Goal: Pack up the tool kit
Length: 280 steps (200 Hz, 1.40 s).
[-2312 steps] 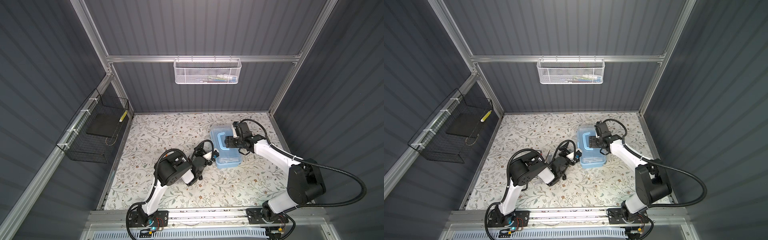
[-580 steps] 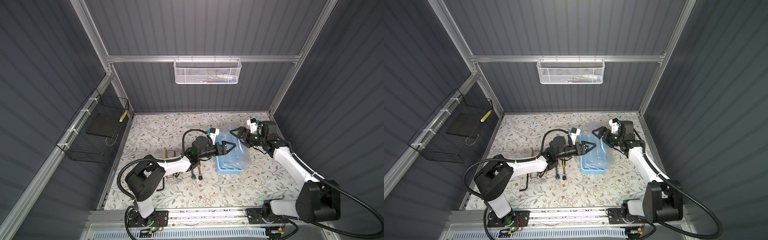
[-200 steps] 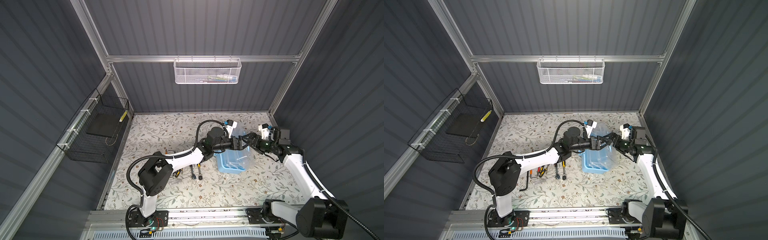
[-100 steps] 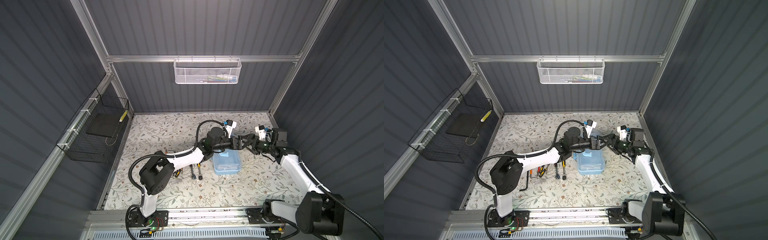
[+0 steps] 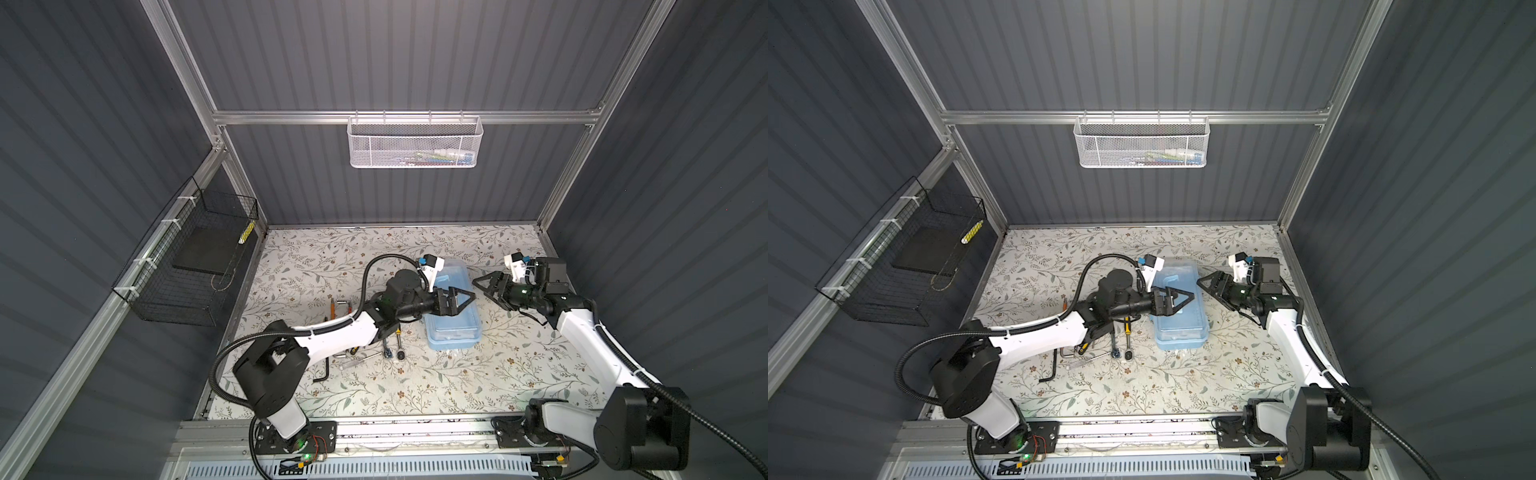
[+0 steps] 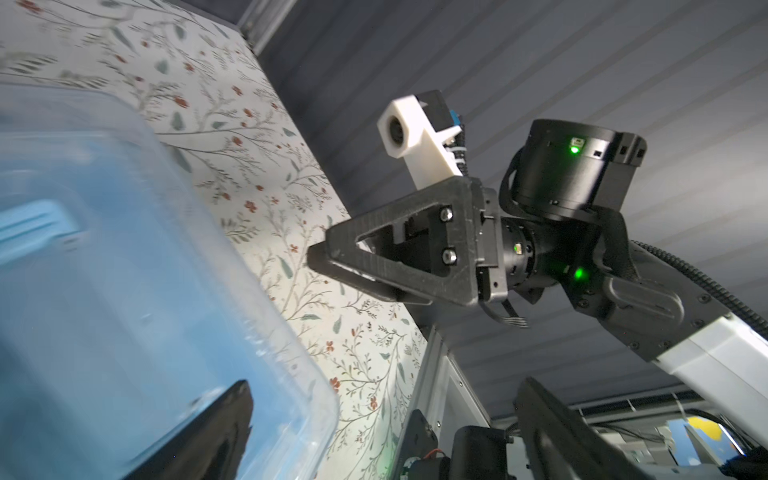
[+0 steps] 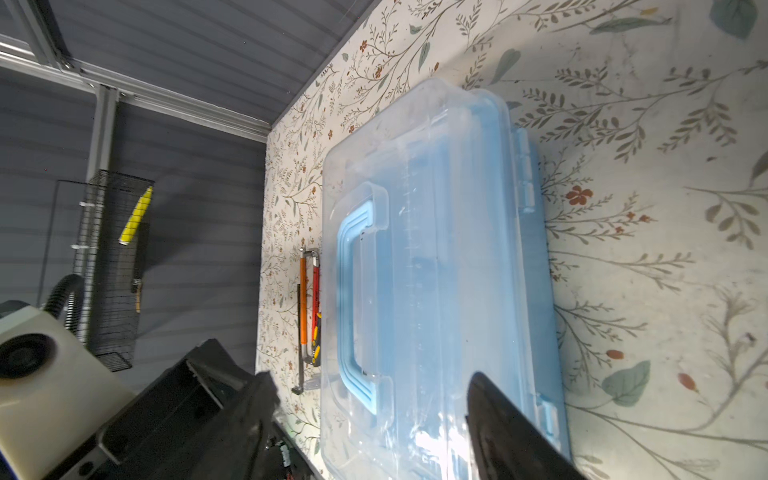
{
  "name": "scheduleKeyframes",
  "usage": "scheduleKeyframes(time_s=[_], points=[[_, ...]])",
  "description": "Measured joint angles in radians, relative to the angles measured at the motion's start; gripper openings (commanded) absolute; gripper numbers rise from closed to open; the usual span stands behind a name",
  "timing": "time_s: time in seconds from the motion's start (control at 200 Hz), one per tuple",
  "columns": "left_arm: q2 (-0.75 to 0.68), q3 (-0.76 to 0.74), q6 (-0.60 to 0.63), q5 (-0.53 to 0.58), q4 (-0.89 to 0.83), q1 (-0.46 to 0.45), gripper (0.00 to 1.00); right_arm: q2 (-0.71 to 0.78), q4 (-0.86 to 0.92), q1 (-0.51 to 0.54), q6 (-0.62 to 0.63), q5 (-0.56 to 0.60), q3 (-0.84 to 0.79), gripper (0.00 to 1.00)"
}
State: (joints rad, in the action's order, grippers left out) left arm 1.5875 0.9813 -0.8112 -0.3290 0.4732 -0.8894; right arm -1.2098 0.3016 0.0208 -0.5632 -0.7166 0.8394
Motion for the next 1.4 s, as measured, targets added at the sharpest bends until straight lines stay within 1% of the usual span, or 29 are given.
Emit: scheduleKeyframes(time_s=[0.065, 0.175, 0.36, 0.43, 0.595, 0.785, 0.93, 1.101, 1.206, 1.321, 1.401], points=[[-0.054, -0.065, 0.001, 0.026, -0.015, 0.014, 1.00, -0.001, 0.020, 0.043, 0.004, 0.029, 0.012, 0.62], [-0.114, -0.146, 0.000, 0.066, -0.048, 0.040, 1.00, -0.013, 0.029, 0.125, 0.007, 0.071, 0.050, 0.59], [-0.174, -0.272, -0.008, 0.084, -0.074, 0.094, 1.00, -0.070, 0.026, 0.238, -0.004, 0.122, 0.102, 0.53], [-0.179, -0.292, -0.011, 0.085, -0.085, 0.104, 1.00, -0.111, 0.024, 0.270, -0.008, 0.140, 0.119, 0.52], [-0.166, -0.304, -0.025, 0.081, -0.068, 0.119, 0.96, -0.224, 0.031, 0.319, -0.013, 0.177, 0.174, 0.52], [-0.103, -0.304, -0.042, 0.058, -0.029, 0.133, 0.90, -0.319, 0.054, 0.341, -0.005, 0.211, 0.248, 0.53], [-0.050, -0.292, -0.043, 0.039, -0.021, 0.140, 0.88, -0.353, 0.074, 0.348, 0.003, 0.218, 0.282, 0.53], [0.014, -0.238, -0.042, 0.002, -0.005, 0.145, 0.86, -0.394, 0.113, 0.367, 0.014, 0.228, 0.328, 0.54], [0.034, -0.214, -0.042, -0.021, 0.005, 0.145, 0.82, -0.413, 0.128, 0.376, 0.018, 0.234, 0.352, 0.54], [0.054, -0.192, -0.041, -0.047, 0.020, 0.145, 0.80, -0.422, 0.135, 0.380, 0.013, 0.233, 0.363, 0.53], [0.072, -0.175, -0.041, -0.064, 0.027, 0.145, 0.78, -0.427, 0.126, 0.380, -0.004, 0.216, 0.363, 0.50]])
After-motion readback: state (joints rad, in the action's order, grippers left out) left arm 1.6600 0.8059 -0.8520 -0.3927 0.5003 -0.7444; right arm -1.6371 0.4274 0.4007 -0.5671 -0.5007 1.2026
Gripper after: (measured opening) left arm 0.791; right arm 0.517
